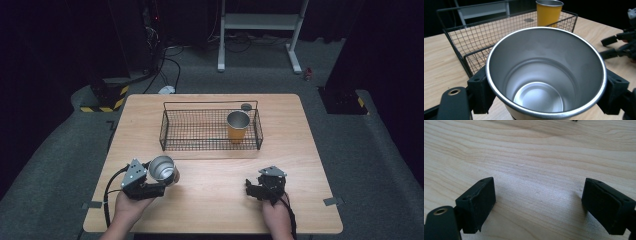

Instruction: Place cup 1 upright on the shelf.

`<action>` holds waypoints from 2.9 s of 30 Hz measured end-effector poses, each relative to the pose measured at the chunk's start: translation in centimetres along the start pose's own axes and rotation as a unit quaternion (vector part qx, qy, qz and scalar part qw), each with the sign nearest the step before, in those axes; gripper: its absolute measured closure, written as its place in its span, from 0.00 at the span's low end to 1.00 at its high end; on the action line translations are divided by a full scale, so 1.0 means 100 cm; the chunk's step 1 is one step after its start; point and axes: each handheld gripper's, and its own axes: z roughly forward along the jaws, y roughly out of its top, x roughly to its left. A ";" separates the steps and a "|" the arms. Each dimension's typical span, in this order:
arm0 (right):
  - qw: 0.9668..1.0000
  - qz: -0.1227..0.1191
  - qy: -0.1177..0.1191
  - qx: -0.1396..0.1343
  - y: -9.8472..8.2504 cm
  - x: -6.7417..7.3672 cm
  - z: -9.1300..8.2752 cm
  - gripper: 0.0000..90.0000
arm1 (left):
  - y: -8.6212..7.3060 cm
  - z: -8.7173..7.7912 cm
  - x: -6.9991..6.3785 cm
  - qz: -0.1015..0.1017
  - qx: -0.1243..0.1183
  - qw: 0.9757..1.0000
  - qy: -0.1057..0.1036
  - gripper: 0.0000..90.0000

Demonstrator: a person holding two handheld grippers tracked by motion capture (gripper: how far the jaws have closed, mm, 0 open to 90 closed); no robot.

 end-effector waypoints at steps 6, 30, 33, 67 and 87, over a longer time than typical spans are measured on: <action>1.000 -0.010 0.008 0.000 -0.001 -0.001 -0.001 0.13 | 0.009 0.007 -0.006 -0.007 -0.005 1.000 0.011 0.21; 0.999 -0.030 0.028 -0.001 -0.006 -0.007 -0.006 0.14 | 0.043 0.015 -0.015 0.004 -0.022 0.999 0.029 0.21; 0.999 -0.031 0.029 -0.002 -0.006 -0.008 -0.006 0.13 | 0.044 0.017 -0.016 0.005 -0.026 0.999 0.031 0.21; 0.999 -0.031 0.030 0.003 -0.005 -0.008 -0.005 0.12 | 0.059 0.032 -0.018 0.004 -0.032 0.999 0.030 0.21; 0.999 -0.032 0.030 0.002 -0.005 -0.008 -0.005 0.12 | 0.069 0.043 -0.010 -0.004 -0.042 0.999 0.028 0.21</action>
